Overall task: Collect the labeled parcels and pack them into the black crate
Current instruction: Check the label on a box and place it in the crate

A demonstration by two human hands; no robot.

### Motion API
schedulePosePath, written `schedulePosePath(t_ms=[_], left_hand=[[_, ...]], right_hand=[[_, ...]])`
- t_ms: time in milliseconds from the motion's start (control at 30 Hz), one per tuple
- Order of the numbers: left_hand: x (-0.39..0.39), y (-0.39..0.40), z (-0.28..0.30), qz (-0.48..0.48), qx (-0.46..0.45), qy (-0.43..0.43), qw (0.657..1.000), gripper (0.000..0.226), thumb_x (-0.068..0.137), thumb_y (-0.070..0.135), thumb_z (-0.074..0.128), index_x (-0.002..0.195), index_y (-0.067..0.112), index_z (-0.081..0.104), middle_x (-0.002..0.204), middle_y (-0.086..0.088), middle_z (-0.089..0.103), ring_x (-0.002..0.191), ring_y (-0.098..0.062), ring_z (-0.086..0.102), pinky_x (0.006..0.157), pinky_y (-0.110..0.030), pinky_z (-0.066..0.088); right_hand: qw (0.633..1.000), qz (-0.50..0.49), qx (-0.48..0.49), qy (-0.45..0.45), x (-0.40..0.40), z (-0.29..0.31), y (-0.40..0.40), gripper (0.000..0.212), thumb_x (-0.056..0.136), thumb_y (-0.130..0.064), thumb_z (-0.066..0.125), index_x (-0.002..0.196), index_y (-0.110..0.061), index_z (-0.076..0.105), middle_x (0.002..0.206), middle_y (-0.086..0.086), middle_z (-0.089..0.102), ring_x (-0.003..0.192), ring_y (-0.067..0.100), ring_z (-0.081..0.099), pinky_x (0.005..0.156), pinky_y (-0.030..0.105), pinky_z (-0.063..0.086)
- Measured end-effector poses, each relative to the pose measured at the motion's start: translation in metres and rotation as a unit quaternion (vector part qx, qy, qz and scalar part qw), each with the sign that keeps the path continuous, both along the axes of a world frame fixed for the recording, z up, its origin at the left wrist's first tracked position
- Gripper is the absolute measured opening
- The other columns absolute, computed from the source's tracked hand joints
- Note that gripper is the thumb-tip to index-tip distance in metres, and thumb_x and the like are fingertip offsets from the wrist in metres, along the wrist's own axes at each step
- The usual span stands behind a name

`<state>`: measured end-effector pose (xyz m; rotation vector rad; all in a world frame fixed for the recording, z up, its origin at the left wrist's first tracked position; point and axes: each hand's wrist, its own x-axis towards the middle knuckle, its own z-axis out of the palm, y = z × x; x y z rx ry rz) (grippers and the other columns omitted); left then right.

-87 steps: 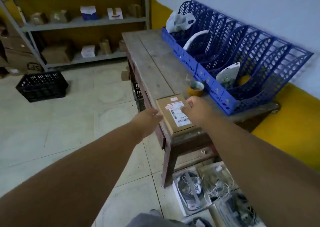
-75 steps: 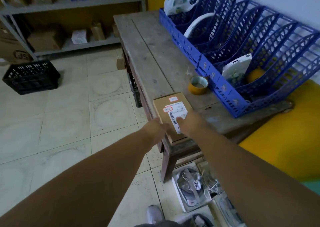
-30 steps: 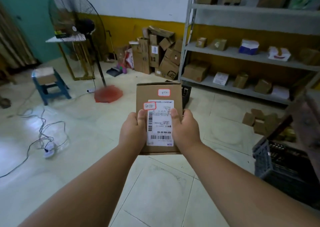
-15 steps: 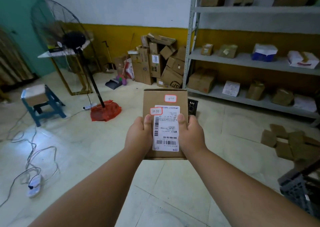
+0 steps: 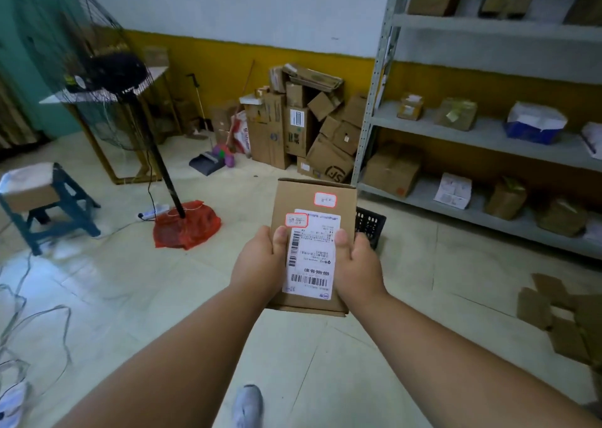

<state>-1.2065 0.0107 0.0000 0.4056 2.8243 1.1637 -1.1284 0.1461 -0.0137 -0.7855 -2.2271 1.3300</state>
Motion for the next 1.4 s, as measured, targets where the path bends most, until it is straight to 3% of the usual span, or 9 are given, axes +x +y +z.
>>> schedulePosePath(t_ms=[133, 233, 367, 500, 767, 900, 1033, 1267, 1400], left_hand=[[-0.109, 0.026, 0.023, -0.051, 0.018, 0.036, 0.998, 0.041, 0.101, 0.051, 0.025, 0.099, 0.018, 0.050, 0.081, 0.004, 0.055, 0.077, -0.019, 0.052, 0.069, -0.034, 0.038], [-0.182, 0.047, 0.042, -0.083, 0.020, 0.053, 0.995, 0.036, 0.102, 0.048, 0.026, 0.095, 0.020, 0.047, 0.075, 0.008, 0.050, 0.070, -0.013, 0.047, 0.066, -0.032, 0.034], [-0.259, 0.070, 0.046, -0.100, 0.039, 0.043, 0.993, 0.039, 0.102, 0.049, 0.026, 0.100, 0.019, 0.051, 0.086, 0.003, 0.057, 0.081, -0.020, 0.054, 0.070, -0.033, 0.038], [-0.315, 0.107, 0.034, -0.107, 0.051, 0.023, 0.993, 0.039, 0.102, 0.048, 0.026, 0.099, 0.017, 0.051, 0.087, 0.002, 0.056, 0.082, -0.021, 0.053, 0.072, -0.033, 0.038], [-0.425, 0.232, 0.003, -0.132, 0.019, 0.009, 0.991, 0.042, 0.100, 0.054, 0.024, 0.107, 0.022, 0.051, 0.089, 0.005, 0.060, 0.082, -0.015, 0.058, 0.070, -0.034, 0.044], [-0.486, 0.306, -0.006, -0.119, -0.004, 0.011, 0.993, 0.045, 0.099, 0.056, 0.022, 0.108, 0.023, 0.052, 0.091, 0.004, 0.063, 0.085, -0.015, 0.062, 0.067, -0.032, 0.046], [-0.532, 0.386, -0.001, -0.132, -0.008, 0.018, 0.991, 0.043, 0.100, 0.054, 0.022, 0.103, 0.023, 0.051, 0.087, 0.006, 0.060, 0.079, -0.014, 0.058, 0.067, -0.032, 0.042], [-0.591, 0.478, -0.033, -0.175, -0.014, -0.049, 0.983, 0.046, 0.101, 0.053, 0.024, 0.106, 0.019, 0.054, 0.096, -0.001, 0.066, 0.087, -0.020, 0.061, 0.076, -0.036, 0.047], [-0.630, 0.508, -0.051, -0.211, -0.042, -0.072, 0.974, 0.048, 0.100, 0.055, 0.025, 0.109, 0.020, 0.056, 0.097, 0.000, 0.067, 0.089, -0.020, 0.063, 0.082, -0.041, 0.052]], right_hand=[[0.999, -0.031, -0.001, 0.024, -0.100, 0.022, 0.020, 0.039, 0.101, -0.051, 0.036, 0.103, -0.016, 0.051, 0.093, 0.000, 0.065, 0.087, 0.020, 0.063, 0.079, 0.041, 0.053], [0.997, -0.063, 0.002, 0.049, -0.164, 0.039, 0.036, 0.035, 0.102, -0.050, 0.036, 0.103, -0.018, 0.050, 0.091, -0.005, 0.062, 0.085, 0.016, 0.062, 0.073, 0.036, 0.052], [0.995, -0.082, 0.047, 0.028, -0.236, 0.049, 0.054, 0.042, 0.101, -0.052, 0.033, 0.109, -0.015, 0.051, 0.096, 0.002, 0.064, 0.085, 0.018, 0.061, 0.074, 0.039, 0.053], [0.992, -0.101, 0.074, 0.001, -0.290, 0.045, 0.091, 0.043, 0.101, -0.052, 0.033, 0.106, -0.013, 0.051, 0.094, 0.005, 0.064, 0.083, 0.023, 0.061, 0.072, 0.040, 0.052], [0.993, -0.111, 0.019, -0.023, -0.395, 0.004, 0.214, 0.035, 0.103, -0.050, 0.032, 0.105, -0.019, 0.048, 0.088, -0.004, 0.060, 0.072, 0.005, 0.055, 0.057, 0.026, 0.045], [0.995, -0.087, -0.055, -0.005, -0.462, -0.011, 0.290, 0.034, 0.102, -0.051, 0.034, 0.108, -0.022, 0.051, 0.092, -0.004, 0.065, 0.078, 0.008, 0.063, 0.067, 0.035, 0.059], [0.992, -0.099, -0.078, -0.008, -0.505, -0.006, 0.369, 0.030, 0.103, -0.050, 0.035, 0.106, -0.024, 0.050, 0.084, -0.012, 0.060, 0.072, 0.001, 0.059, 0.057, 0.022, 0.049], [0.988, -0.138, -0.025, -0.066, -0.558, -0.037, 0.465, 0.040, 0.101, -0.052, 0.035, 0.110, -0.018, 0.054, 0.090, -0.001, 0.065, 0.080, 0.016, 0.064, 0.070, 0.035, 0.055], [0.984, -0.140, -0.028, -0.104, -0.584, -0.048, 0.490, 0.038, 0.102, -0.051, 0.033, 0.112, -0.019, 0.052, 0.092, -0.002, 0.063, 0.079, 0.015, 0.060, 0.068, 0.031, 0.047]])
